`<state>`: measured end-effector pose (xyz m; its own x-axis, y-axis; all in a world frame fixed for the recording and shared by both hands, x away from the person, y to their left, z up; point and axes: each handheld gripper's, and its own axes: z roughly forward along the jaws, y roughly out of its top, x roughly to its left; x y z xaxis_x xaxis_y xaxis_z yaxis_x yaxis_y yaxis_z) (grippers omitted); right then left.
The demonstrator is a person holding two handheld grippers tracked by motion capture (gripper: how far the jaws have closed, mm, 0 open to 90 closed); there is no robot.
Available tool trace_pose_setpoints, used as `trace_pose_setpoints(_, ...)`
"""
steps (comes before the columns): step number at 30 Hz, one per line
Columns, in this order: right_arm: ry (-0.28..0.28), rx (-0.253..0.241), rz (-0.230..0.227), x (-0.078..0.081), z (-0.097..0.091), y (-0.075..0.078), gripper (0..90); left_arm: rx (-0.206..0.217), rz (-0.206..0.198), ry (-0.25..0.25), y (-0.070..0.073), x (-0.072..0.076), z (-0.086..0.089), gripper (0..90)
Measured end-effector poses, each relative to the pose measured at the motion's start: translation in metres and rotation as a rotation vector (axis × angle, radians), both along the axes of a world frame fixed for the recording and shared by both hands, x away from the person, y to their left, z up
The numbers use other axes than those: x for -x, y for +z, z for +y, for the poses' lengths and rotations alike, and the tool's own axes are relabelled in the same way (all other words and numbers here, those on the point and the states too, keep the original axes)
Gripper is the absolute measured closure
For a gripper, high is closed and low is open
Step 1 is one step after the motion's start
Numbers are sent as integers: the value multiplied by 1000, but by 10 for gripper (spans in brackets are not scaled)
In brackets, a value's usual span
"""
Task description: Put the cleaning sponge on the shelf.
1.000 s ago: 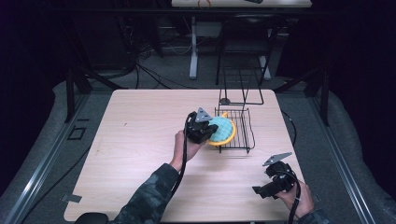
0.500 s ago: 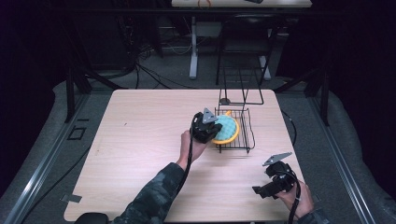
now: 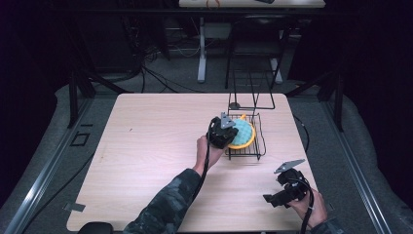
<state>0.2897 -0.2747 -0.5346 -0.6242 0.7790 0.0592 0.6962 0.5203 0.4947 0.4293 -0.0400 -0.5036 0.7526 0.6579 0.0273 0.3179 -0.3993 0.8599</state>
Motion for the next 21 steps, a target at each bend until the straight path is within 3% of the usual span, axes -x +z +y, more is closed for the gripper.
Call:
trace_pose_setpoints(2,2,-2,-1,0,-1,0,6,-15,-3,0,0,-1,-6,893)
trace_pose_setpoints(21,1,-15,0,2,-1,1,5,-5,14,22,-19,-10,-13,892)
